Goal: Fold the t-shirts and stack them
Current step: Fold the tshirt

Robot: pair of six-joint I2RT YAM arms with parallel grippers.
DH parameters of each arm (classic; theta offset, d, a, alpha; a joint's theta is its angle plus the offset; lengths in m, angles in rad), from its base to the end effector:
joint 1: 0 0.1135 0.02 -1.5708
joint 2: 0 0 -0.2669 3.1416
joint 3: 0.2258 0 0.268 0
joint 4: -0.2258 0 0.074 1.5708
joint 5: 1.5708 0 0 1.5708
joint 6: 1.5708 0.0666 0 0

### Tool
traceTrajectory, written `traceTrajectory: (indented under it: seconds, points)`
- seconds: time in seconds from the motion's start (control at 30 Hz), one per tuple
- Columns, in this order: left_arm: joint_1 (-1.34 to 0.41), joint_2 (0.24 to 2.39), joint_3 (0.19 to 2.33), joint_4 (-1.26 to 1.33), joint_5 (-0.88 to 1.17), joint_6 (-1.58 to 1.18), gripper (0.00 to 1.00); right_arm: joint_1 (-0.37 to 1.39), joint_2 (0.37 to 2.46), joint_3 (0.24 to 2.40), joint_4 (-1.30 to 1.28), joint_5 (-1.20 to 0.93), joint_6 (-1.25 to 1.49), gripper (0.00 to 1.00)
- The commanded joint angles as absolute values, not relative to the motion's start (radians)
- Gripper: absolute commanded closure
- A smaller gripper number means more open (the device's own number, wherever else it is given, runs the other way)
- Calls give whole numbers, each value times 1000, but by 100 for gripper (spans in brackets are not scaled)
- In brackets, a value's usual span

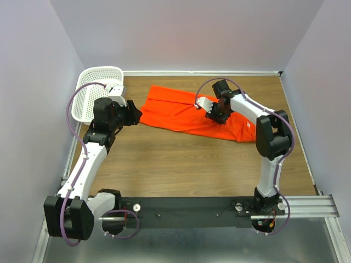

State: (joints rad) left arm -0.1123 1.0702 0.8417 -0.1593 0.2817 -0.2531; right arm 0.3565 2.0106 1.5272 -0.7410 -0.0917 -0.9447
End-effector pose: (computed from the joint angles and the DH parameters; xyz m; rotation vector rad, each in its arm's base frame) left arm 0.2837 -0.0506 0.2948 0.0486 1.9773 -0.5149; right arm 0.4106 0.1594 0.1547 -1.7038 2.2016 -0.0190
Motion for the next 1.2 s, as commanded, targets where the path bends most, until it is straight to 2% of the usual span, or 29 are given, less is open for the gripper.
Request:
traceTrajectory:
  seconds: [0.0, 0.13, 0.3, 0.57, 0.7, 0.8, 0.83, 0.87, 0.9, 0.97, 1.07, 1.17]
  points:
    - [-107, 1065, 838, -143, 302, -244, 42, 360, 2049, 1558, -747, -55, -954, 59]
    - [-107, 1068, 839, -143, 304, -244, 42, 359, 2052, 1562, -749, -43, -957, 66]
    - [-107, 1069, 839, -141, 308, -244, 42, 364, 2048, 1572, -747, -29, -968, 81]
    - [-107, 1071, 839, -141, 308, -245, 42, 416, 2069, 1624, -747, -6, -989, 86]
    - [-107, 1068, 839, -141, 307, -244, 42, 478, 2115, 1666, -742, 78, -1020, 87]
    - [-107, 1069, 839, -141, 308, -244, 42, 526, 2143, 1687, -700, 148, -1055, 85]
    - [-107, 1069, 839, -141, 308, -244, 42, 538, 2157, 1686, -677, 170, -1064, 81]
    - [-107, 1069, 839, -141, 307, -244, 42, 551, 2163, 1681, -622, 193, -1081, 60]
    - [-107, 1068, 839, -141, 307, -244, 42, 560, 2169, 1677, -602, 219, -1086, 53]
    - [-107, 1069, 839, -144, 307, -244, 42, 586, 2181, 1684, -569, 270, -1088, 51]
    - [-107, 1068, 839, -143, 308, -245, 42, 591, 2171, 1721, -538, 287, -1013, 54]
    - [-106, 1066, 839, -141, 311, -244, 42, 572, 2074, 1651, -545, 217, -1035, 55]
